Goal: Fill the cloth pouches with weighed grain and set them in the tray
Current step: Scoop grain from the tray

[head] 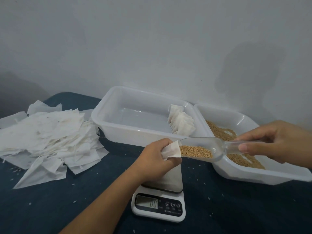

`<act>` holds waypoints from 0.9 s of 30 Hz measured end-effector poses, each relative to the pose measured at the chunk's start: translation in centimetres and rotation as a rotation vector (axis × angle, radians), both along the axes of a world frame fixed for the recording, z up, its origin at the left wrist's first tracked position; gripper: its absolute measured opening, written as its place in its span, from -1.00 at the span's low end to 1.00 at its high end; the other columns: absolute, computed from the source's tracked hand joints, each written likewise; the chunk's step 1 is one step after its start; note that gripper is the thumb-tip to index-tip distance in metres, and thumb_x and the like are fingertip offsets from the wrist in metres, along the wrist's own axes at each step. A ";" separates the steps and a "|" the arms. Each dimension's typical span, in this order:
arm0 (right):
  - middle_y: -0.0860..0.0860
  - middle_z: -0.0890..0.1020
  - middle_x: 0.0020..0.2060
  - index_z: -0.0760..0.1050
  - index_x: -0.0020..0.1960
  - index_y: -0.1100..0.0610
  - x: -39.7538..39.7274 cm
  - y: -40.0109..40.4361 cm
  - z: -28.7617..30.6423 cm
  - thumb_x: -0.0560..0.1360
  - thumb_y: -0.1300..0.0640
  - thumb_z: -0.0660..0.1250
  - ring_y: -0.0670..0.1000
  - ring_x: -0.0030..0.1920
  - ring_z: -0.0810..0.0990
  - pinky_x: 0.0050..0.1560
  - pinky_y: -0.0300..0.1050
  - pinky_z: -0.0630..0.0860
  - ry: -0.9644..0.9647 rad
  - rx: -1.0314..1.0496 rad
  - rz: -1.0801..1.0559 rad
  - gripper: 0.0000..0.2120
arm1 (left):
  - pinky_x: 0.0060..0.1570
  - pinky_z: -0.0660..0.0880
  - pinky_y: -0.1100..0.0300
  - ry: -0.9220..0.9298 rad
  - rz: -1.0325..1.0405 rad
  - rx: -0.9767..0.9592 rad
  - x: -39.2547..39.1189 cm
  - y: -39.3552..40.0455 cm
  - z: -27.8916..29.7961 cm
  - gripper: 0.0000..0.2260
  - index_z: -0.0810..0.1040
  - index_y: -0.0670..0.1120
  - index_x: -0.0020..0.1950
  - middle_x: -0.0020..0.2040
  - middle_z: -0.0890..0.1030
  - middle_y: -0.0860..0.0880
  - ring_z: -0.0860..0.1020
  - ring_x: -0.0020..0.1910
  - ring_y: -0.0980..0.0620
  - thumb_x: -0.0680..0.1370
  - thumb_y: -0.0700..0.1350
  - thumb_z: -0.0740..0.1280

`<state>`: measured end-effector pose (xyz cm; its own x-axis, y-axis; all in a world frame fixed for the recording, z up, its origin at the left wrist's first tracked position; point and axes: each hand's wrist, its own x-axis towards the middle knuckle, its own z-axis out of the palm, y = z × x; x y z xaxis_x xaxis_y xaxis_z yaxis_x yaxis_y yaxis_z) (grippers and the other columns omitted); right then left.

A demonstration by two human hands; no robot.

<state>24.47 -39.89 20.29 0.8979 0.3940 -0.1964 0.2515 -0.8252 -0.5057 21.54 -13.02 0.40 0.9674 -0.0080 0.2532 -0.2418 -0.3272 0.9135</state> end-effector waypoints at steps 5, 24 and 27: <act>0.07 0.62 -0.38 0.73 0.00 -0.31 -0.1 -0.5 -0.5 -0.07 -0.67 0.42 -0.16 -0.51 0.35 -0.45 -0.31 0.36 0.055 0.035 -0.013 -0.25 | -0.31 0.41 0.43 0.010 0.001 -0.038 0.0 0.0 0.1 -0.84 0.52 0.14 -0.09 -0.24 0.57 0.24 0.53 -0.26 0.28 0.52 0.03 0.51; 0.08 0.57 -0.42 0.74 0.06 -0.21 -0.2 -2.0 -3.4 0.01 -0.60 0.51 -0.08 -0.52 0.28 -0.36 -0.21 0.35 0.084 0.297 -0.068 -0.25 | -0.16 0.51 0.36 0.097 0.000 -0.242 -0.4 -0.1 0.9 -0.80 0.63 0.10 0.14 -0.03 0.68 0.14 0.62 -0.11 0.20 0.54 0.03 0.50; -0.11 0.49 -0.53 0.75 0.11 -0.09 -0.4 -1.6 -5.2 0.24 -0.32 0.58 -0.07 -0.52 0.24 -0.13 0.01 0.35 0.089 0.394 -0.081 -0.48 | -0.12 0.53 0.33 0.116 -0.008 -0.313 -0.5 0.0 1.0 -0.81 0.64 0.11 0.15 -0.01 0.69 0.13 0.63 -0.06 0.18 0.55 0.02 0.49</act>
